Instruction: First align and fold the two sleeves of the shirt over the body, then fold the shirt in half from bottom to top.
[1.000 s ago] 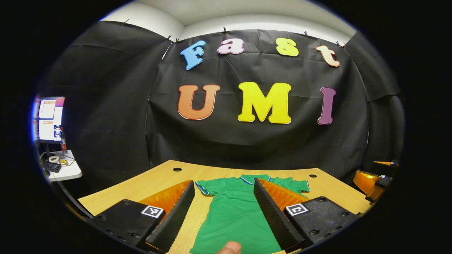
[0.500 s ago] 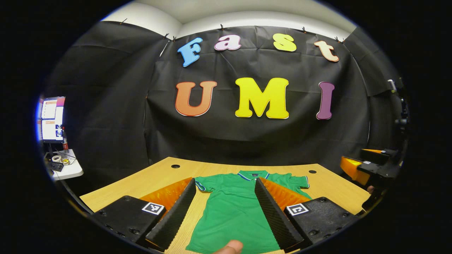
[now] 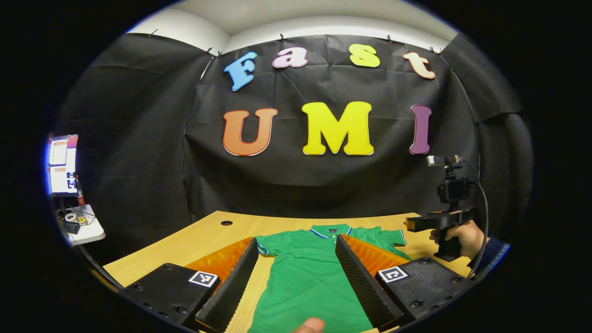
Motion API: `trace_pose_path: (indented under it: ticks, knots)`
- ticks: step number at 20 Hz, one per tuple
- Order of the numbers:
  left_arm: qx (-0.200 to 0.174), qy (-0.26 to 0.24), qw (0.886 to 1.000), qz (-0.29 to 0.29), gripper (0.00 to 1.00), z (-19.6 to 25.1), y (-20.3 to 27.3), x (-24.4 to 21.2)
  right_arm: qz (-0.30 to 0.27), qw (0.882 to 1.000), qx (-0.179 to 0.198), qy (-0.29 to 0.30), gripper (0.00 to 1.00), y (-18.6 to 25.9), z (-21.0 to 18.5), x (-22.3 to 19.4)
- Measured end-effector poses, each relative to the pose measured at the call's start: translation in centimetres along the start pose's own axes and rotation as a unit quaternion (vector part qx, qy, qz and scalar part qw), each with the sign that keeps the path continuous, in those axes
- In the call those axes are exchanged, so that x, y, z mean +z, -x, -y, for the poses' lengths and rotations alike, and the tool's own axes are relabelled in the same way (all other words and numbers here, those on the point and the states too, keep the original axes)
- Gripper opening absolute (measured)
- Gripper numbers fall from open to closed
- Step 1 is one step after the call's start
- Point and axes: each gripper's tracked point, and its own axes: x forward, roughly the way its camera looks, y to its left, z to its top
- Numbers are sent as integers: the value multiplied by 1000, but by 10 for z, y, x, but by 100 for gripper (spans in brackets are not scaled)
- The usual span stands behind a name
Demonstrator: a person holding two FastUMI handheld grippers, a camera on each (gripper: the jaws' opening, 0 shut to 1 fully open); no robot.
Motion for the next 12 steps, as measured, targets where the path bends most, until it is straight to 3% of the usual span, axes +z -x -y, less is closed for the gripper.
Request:
trace_pose_path:
  ticks: [5, 10, 12]
  knots:
    - [12, 5, 1000, -4, 100, -16, -13, -6, -77, 996, -21, -38, 95, -75, 13, -40]
    - [19, 5, 999, -31, 100, -21, -28, -25, -107, 994, -12, -17, 95, -103, 6, -61]
    - [19, 3, 999, -39, 100, -21, -31, -30, -107, 993, -8, -48, 94, -106, 6, -58]
